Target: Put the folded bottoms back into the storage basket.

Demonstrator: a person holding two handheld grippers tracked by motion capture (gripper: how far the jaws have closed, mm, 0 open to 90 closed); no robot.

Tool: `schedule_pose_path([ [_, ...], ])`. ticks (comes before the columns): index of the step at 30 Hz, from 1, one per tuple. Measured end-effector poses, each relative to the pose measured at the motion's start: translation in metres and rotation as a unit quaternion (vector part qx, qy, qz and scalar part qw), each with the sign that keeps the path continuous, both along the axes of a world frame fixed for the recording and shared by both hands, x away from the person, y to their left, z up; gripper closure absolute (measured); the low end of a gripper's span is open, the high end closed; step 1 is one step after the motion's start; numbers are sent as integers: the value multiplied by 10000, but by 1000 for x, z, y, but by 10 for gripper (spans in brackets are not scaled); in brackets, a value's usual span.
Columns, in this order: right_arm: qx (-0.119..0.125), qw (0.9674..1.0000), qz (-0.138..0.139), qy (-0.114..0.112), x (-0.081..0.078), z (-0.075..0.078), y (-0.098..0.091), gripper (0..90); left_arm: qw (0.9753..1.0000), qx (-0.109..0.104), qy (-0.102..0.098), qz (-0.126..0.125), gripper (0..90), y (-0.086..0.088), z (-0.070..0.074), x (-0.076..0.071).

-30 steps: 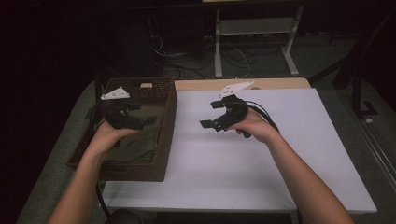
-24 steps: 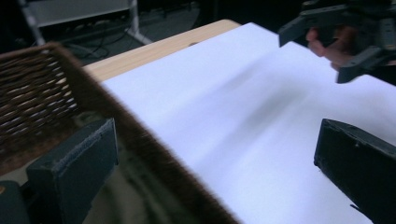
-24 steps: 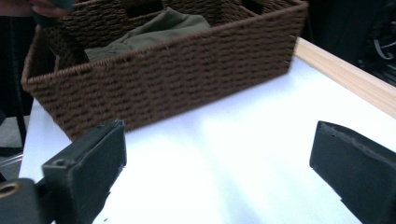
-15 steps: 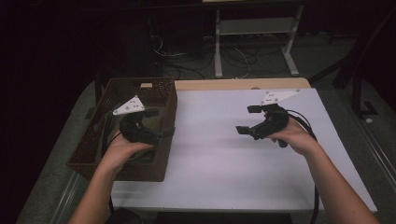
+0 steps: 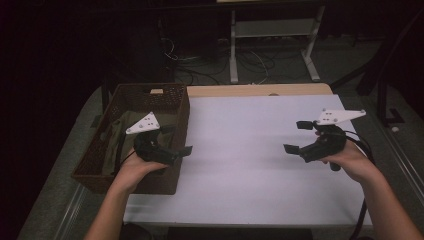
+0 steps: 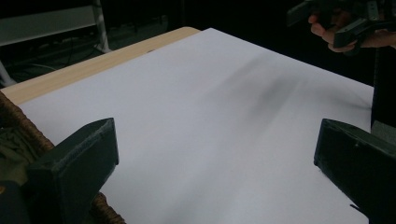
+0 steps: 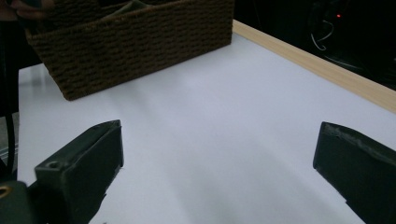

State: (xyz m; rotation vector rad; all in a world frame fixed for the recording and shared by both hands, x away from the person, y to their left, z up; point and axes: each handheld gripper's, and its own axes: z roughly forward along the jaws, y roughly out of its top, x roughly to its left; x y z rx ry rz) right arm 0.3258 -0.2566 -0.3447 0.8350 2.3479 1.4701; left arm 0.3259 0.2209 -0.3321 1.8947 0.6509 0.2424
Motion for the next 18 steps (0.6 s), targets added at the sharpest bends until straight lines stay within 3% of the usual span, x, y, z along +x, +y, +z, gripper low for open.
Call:
schedule_pose_path([
  [8, 87, 9996, -255, 54, -21, -16, -29, 16, 10000, 8, 15, -32, 0, 0, 0, 0],
  [18, 195, 9988, -443, 115, -31, -32, -49, 16, 9999, 18, 61, -85, 0, -1, 0, 1],
])
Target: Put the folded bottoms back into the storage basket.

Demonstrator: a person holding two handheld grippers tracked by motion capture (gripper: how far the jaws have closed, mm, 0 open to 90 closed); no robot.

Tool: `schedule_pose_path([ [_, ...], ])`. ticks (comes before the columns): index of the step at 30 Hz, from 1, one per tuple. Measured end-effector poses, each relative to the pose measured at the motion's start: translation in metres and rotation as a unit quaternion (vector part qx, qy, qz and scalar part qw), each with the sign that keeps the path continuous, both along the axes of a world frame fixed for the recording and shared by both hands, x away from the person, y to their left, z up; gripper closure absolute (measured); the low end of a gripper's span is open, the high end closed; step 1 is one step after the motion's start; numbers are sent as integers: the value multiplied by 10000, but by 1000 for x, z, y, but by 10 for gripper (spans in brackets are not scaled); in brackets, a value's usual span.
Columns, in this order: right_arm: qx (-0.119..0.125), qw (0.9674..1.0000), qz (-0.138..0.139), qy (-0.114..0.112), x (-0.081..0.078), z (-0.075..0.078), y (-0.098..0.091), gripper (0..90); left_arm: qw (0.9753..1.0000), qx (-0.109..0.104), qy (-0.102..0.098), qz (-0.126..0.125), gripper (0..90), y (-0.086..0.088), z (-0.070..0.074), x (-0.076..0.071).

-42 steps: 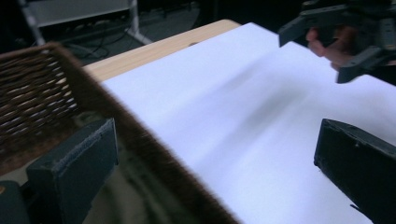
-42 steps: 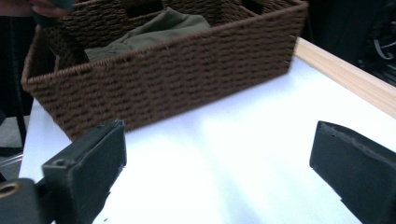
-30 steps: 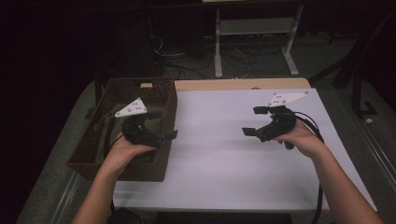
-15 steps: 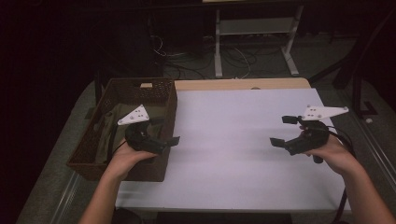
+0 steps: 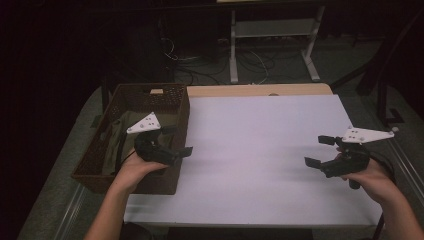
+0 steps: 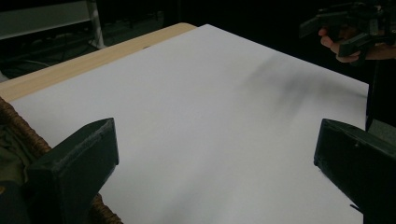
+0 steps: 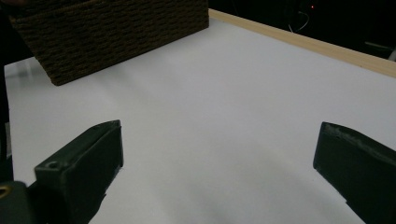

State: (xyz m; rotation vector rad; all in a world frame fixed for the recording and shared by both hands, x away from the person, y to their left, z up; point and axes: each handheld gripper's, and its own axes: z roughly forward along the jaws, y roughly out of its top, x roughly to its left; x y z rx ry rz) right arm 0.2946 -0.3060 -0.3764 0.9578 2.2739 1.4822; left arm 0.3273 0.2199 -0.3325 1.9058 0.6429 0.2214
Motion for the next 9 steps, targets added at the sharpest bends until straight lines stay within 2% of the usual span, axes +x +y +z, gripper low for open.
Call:
schedule_pose_path([
  [9, 2, 10000, 18, 26, 0, -2, -1, 17, 10000, -24, 42, -29, 0, 1, 0, 1],
])
